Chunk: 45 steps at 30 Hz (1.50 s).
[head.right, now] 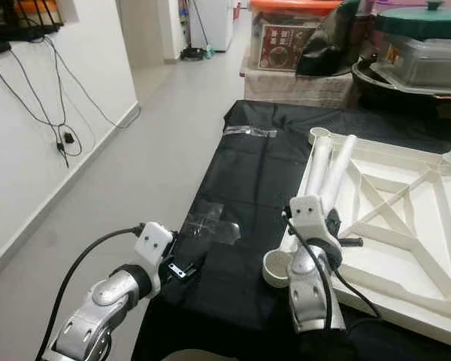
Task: Building children table
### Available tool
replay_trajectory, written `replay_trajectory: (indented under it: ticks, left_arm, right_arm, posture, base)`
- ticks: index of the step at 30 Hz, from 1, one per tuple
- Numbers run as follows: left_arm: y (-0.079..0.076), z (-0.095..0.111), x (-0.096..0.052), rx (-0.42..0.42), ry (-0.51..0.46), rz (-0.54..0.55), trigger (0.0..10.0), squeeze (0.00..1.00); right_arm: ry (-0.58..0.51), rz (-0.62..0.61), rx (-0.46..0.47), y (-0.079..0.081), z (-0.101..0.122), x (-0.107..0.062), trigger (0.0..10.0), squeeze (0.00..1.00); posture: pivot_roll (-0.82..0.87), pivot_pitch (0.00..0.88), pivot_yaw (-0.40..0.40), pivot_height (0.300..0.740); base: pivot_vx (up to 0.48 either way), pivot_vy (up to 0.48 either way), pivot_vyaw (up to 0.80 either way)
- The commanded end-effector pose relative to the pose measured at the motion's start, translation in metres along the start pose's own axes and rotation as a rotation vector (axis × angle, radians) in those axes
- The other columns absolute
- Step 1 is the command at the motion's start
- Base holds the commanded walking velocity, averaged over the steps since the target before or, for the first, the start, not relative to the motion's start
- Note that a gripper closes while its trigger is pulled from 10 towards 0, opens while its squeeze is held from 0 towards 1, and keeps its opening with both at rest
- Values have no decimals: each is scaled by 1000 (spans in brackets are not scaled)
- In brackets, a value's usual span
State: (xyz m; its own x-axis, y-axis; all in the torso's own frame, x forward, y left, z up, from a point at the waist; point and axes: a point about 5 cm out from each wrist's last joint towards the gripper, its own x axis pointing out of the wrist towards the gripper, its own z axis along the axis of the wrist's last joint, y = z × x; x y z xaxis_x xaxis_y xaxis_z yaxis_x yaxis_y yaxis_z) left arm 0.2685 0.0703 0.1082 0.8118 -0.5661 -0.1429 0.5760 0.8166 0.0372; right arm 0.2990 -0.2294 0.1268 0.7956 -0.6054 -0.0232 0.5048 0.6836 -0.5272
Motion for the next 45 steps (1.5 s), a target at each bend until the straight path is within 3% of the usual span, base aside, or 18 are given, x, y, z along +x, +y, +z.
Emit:
replay_trajectory:
  ticks: [1,5,7,10,13,14,15,17,19,20,21,22,29,30,36,38,40,45]
  left_arm:
    - [1,-3,-2,-2,6,5,10000,0]
    - [2,-4,-1,-4,9,4,10000,0]
    - [5,-4,0,-52,0,17,10000,0]
    - [7,-3,1,-72,-7,21,10000,0]
    - [14,1,2,-120,-30,36,10000,0]
    - [14,1,2,-120,-30,36,10000,0]
    - [15,1,3,-126,-33,37,10000,0]
    - [15,1,3,-126,-33,37,10000,0]
    - [26,7,3,-206,-55,57,10000,0]
    - [32,15,3,-286,-88,47,10000,1000]
    - [32,15,3,-286,-88,47,10000,1000]
    - [40,29,1,-408,-155,13,10000,1000]
    - [46,48,-3,-623,-228,-64,10000,1000]
    - [50,51,-5,-658,-238,-73,10000,0]
    - [62,55,-11,-722,-271,-58,10000,0]
    - [70,58,-14,-796,-317,-37,10000,0]
    - [70,58,-14,-796,-317,-37,10000,0]
    - [83,62,-20,-910,-400,-29,10000,0]
  right_arm:
    - [33,11,91,5,-6,-1,0,0]
    - [27,13,201,4,-4,1,0,0]
    - [-26,33,395,-6,8,6,0,0]
    - [-51,40,476,-11,13,7,0,0]
    - [-122,120,757,-24,27,10,0,0]
    - [-122,120,757,-24,27,10,0,0]
    - [-130,158,833,-26,30,10,0,0]
    - [-130,158,833,-26,30,10,0,0]
    - [-136,332,992,-29,27,8,0,0]
    - [-145,482,1071,-29,26,2,0,0]
    - [-145,482,1071,-29,26,2,0,0]
    - [-164,704,1146,-26,26,-12,0,0]
    - [-163,963,1139,-19,24,-35,0,0]
    - [-153,1033,1139,-17,22,-41,0,0]
    - [-130,1172,1145,-14,17,-54,0,0]
    - [-111,1280,1169,-17,13,-64,0,0]
    - [-111,1280,1169,-17,13,-64,0,0]
    - [-78,1419,1170,-25,4,-78,0,0]
  posture:
    - [81,0,-48,740]
    - [80,0,-47,740]
    - [80,0,-46,740]
    - [80,0,-46,740]
    - [75,0,-42,740]
    - [75,0,-42,740]
    - [73,0,-41,740]
    - [73,0,-41,740]
    - [71,0,-41,740]
    - [74,0,-41,740]
    - [74,0,-41,740]
    - [75,0,-43,740]
    - [76,0,-42,740]
    - [79,0,-42,740]
    - [81,0,-46,740]
    - [84,0,-48,740]
    - [84,0,-48,740]
    - [74,0,-51,740]
  base:
    - [0,0,0]
    - [0,0,0]
    - [0,0,0]
    - [0,0,0]
    - [0,0,0]
    - [0,0,0]
    - [0,0,0]
    - [0,0,0]
    - [0,0,0]
    - [0,0,0]
    - [0,0,0]
    - [0,0,0]
    - [0,0,0]
    - [0,0,0]
    - [0,0,0]
    - [0,0,0]
    - [0,0,0]
    - [0,0,0]
